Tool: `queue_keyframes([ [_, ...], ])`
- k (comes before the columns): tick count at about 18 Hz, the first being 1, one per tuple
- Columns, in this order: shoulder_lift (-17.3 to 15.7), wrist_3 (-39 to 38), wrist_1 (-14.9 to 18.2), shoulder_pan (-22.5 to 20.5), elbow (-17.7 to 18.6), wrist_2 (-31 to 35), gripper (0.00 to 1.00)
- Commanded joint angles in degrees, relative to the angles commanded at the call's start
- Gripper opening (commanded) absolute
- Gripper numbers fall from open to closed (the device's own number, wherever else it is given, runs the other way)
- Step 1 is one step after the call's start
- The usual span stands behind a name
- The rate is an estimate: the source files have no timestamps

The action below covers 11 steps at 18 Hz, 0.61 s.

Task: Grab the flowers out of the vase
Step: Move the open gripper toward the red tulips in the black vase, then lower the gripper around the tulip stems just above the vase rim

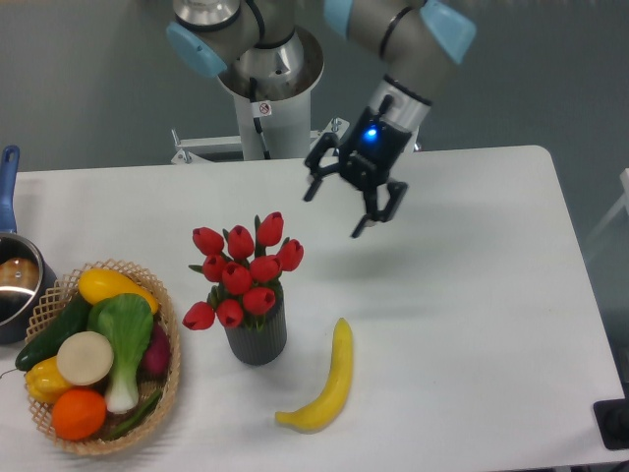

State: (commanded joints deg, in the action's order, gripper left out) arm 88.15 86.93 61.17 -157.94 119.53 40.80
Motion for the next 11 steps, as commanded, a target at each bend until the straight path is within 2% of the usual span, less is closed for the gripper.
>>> queue_keyframes([
  [3,0.0,-3.1,-1.6,1.7,0.3,-5.4,1.0],
  [6,1.0,-5.7,-6.2,3.1,0.3,-6.3,1.0],
  [11,4.8,-10.4,-13.2,4.6,-0.6,-6.7,1.0],
])
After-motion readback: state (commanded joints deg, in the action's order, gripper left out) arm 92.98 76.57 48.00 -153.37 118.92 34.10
